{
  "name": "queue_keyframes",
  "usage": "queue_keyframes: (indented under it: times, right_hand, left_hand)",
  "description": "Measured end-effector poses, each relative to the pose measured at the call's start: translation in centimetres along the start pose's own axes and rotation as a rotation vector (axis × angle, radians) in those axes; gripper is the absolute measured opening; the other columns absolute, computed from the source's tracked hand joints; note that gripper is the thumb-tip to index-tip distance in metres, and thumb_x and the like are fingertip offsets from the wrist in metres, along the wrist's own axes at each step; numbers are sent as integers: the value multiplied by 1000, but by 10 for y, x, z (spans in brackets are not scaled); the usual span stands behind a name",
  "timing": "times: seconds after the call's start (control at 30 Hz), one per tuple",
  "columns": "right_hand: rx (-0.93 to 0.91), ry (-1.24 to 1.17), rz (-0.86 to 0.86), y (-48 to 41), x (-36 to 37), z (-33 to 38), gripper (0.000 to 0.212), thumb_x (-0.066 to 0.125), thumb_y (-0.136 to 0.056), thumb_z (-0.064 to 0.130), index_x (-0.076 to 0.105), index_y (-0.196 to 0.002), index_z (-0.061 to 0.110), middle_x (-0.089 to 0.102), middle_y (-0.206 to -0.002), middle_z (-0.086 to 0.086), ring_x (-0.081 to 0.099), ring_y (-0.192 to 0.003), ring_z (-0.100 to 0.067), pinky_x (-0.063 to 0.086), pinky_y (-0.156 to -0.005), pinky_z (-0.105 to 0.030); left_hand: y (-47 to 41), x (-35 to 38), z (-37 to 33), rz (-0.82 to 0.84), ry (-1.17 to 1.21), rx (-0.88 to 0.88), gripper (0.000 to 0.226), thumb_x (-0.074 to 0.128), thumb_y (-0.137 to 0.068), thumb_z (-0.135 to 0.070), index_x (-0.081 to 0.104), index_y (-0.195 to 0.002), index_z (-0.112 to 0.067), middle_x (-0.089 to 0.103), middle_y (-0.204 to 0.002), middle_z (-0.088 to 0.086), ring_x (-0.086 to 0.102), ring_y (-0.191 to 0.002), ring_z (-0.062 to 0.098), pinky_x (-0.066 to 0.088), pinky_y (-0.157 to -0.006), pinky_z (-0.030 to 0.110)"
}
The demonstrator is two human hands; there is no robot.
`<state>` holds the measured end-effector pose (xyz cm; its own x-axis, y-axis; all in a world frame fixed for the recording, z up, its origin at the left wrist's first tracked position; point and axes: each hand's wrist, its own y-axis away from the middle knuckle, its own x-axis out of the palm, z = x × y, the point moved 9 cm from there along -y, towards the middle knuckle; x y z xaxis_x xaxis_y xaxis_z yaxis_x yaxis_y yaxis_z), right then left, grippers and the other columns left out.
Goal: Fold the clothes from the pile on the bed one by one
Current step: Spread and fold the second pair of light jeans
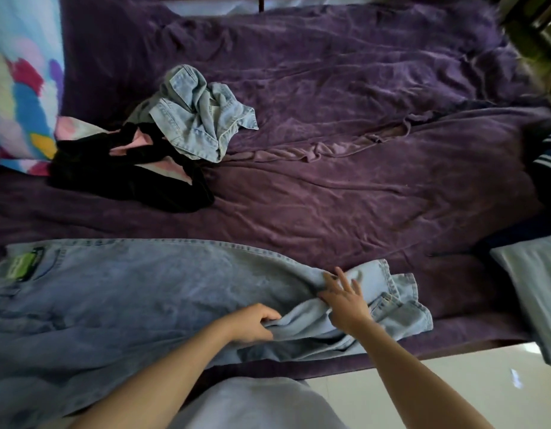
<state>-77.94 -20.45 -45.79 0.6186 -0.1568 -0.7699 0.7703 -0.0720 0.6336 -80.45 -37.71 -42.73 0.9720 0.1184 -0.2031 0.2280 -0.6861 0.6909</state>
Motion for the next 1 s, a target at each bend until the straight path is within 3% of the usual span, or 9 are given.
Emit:
queue_keyframes:
  times: [0.07,0.13,0.23,0.33,0.43,0.53,0.7,0.87,1.0]
  right_hand:
    - [-126,123,68,3,1,10,36,43,-88,15,57,-121,22,49,-138,0,26,-139,-22,7,-116,-43]
    - [-98,175,99,10,-2,-1,31,42,-88,20,59,-113,21,65,-115,-1,52,-118,-23,20,-112,-38]
    - [-9,146,363,32,16,-29,33,45,-86,30,59,-115,21,66,-112,2,59,-106,-21,38,-93,-30]
    - [19,-34,674,51,33,-37,43,57,-82,46,58,-116,19,58,-103,4,55,-90,-17,46,-63,-19]
    - [123,-260,445,25,15,-44,39,50,-88,52,60,-108,20,62,-109,-4,57,-93,-20,46,-76,-25]
    - [306,-306,161,-2,-3,-68,42,47,-96,34,43,-135,16,43,-138,-13,55,-115,-29,44,-91,-33]
    - [401,-235,199,-25,9,-81,60,40,-93,1,19,-147,18,3,-157,-11,52,-121,-32,47,-87,-37]
    - [401,-103,265,-32,19,-96,48,33,-96,8,32,-140,24,32,-142,-8,53,-116,-32,46,-87,-37]
    - [428,-18,334,-36,13,-108,39,35,-96,13,50,-130,24,36,-139,-7,51,-119,-31,42,-94,-38]
  left_hand:
    - [1,5,3,75,11,-25,17,56,-82,-12,65,-96,-19,57,-83,-6,49,-77,7,38,-72,23]
    - [-1,8,8,116,11,-53,20,58,-84,-17,65,-102,-15,57,-89,-6,51,-83,9,38,-75,24]
    - [-10,2,20,47,37,-113,34,59,-89,-29,59,-121,-18,59,-110,-10,53,-101,4,39,-85,18]
    - [-17,-25,36,-213,28,-201,31,55,-91,-33,61,-118,-18,63,-113,-1,59,-106,14,44,-89,25]
    - [-24,-60,48,-403,-134,-257,32,53,-92,-30,57,-122,-17,58,-118,6,55,-112,24,43,-90,29]
    - [-33,-90,55,-444,-364,-287,44,48,-94,-29,43,-136,-20,44,-138,6,40,-126,25,39,-100,35]
    - [-45,-129,70,-438,-627,-338,55,44,-95,-26,25,-147,-22,21,-155,2,24,-138,25,31,-105,38]
    - [-55,-151,100,-310,-644,-452,59,39,-98,-32,12,-150,-24,10,-158,0,8,-145,19,20,-113,44]
    - [-58,-167,102,-311,-711,-495,42,36,-99,-25,35,-141,-25,38,-145,1,29,-136,20,17,-112,50]
